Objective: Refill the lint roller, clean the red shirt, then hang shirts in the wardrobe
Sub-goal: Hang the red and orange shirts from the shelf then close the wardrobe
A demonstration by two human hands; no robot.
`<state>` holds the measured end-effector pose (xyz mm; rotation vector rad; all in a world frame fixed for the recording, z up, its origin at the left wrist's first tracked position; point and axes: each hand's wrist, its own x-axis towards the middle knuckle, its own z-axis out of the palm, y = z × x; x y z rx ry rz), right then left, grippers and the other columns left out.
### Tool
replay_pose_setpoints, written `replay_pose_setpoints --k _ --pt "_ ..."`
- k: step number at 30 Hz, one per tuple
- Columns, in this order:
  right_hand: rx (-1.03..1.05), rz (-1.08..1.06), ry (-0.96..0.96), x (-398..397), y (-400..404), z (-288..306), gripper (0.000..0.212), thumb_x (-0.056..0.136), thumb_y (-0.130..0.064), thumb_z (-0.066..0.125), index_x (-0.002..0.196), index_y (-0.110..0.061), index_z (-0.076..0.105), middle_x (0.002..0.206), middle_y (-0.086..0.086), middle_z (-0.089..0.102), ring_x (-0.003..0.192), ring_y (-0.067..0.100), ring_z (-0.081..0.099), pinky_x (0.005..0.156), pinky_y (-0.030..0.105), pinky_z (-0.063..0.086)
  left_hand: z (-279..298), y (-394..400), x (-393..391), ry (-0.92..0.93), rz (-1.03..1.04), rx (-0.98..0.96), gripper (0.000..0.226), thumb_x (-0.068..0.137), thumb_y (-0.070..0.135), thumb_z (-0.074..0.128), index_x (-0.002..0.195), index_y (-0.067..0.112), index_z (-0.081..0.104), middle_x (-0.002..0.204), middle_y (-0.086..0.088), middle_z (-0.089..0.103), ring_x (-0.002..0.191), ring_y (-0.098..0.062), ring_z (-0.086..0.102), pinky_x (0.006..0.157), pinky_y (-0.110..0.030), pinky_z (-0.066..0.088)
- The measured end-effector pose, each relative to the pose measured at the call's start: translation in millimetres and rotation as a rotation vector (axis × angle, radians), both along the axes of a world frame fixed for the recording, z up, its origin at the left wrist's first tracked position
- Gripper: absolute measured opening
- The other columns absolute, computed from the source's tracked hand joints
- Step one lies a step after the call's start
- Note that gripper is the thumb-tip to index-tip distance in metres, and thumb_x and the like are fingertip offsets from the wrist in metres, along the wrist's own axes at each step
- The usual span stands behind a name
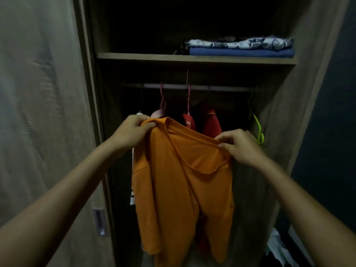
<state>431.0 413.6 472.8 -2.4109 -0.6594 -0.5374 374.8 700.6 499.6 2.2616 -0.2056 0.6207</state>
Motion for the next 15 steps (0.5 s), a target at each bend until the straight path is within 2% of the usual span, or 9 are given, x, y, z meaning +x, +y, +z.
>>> replay_pose_setpoints --k 1,3,5,7,9,12,14,15 --pt "0.027 -0.005 -0.025 -0.5 -1.2 -3.9 0.022 0.089 -0.012 0.064 0.100 -0.028 0.073 0.094 -0.013 0.068 0.091 0.001 0.061 0.082 0.018 0.048 -3.6 -2.6 6.1 0.072 -0.018 -0.063 0.028 0.099 0.031 0.043 0.096 0.014 0.064 0.097 -0.019 0.061 0.091 -0.029 0.061 0.081 -0.040 0.050" --pt "0.128 -0.015 -0.094 0.7 -4.2 -7.5 0.023 0.090 -0.010 0.062 0.102 -0.026 0.073 0.091 -0.016 0.065 0.084 -0.007 0.057 0.073 0.005 0.045 -7.4 -8.5 15.1 0.128 -0.038 -0.217 0.026 0.100 0.032 0.040 0.097 0.021 0.063 0.102 -0.014 0.061 0.099 -0.026 0.060 0.096 -0.043 0.046" --pt "0.136 -0.038 -0.089 8.1 -6.4 -8.1 0.022 0.091 -0.010 0.061 0.101 -0.025 0.074 0.089 -0.016 0.065 0.080 -0.009 0.056 0.065 0.002 0.044 -8.4 -15.2 19.0 0.111 -0.091 -0.262 0.028 0.100 0.037 0.039 0.104 0.022 0.063 0.103 -0.008 0.061 0.099 -0.021 0.061 0.093 -0.036 0.046" --pt "0.128 -0.036 -0.020 16.2 -9.0 -10.9 0.021 0.091 -0.012 0.061 0.096 -0.028 0.074 0.089 -0.014 0.068 0.081 -0.005 0.061 0.068 0.010 0.051 -4.5 -25.4 17.1 0.110 -0.160 -0.174 0.035 0.099 0.039 0.041 0.106 0.015 0.065 0.099 -0.012 0.064 0.092 -0.020 0.064 0.080 -0.024 0.049" --pt "0.144 -0.042 0.011 22.0 -11.1 -14.5 0.021 0.092 -0.013 0.061 0.093 -0.029 0.074 0.087 -0.012 0.070 0.079 -0.001 0.065 0.064 0.015 0.054 -3.4 -32.8 18.3 0.142 -0.224 -0.095 0.037 0.098 0.040 0.042 0.101 0.012 0.066 0.097 -0.015 0.065 0.089 -0.017 0.065 0.074 -0.020 0.048" --pt "0.175 -0.045 0.019 30.9 -15.9 -17.7 0.021 0.092 -0.013 0.061 0.091 -0.029 0.075 0.085 -0.012 0.070 0.074 -0.002 0.065 0.058 0.011 0.049 -2.2 -44.1 26.2 0.166 -0.249 -0.153 0.037 0.098 0.039 0.042 0.096 0.009 0.064 0.096 -0.017 0.063 0.089 -0.024 0.063 0.079 -0.028 0.047" --pt "0.209 -0.056 0.039 35.1 -19.1 -16.9 0.021 0.092 -0.013 0.061 0.089 -0.029 0.074 0.082 -0.013 0.070 0.072 -0.002 0.064 0.057 0.012 0.047 1.1 -49.7 31.1 0.185 -0.215 -0.311 0.031 0.096 0.039 0.044 0.101 0.014 0.060 0.098 -0.010 0.059 0.091 -0.021 0.057 0.082 -0.034 0.044" --pt "0.236 -0.064 0.048 37.6 -21.3 -15.6 0.022 0.092 -0.013 0.061 0.089 -0.029 0.075 0.081 -0.013 0.070 0.071 -0.002 0.064 0.057 0.013 0.047 3.3 -51.6 33.6 0.189 -0.223 -0.324 0.029 0.095 0.038 0.047 0.102 0.014 0.060 0.099 -0.007 0.058 0.092 -0.020 0.057 0.084 -0.034 0.044"
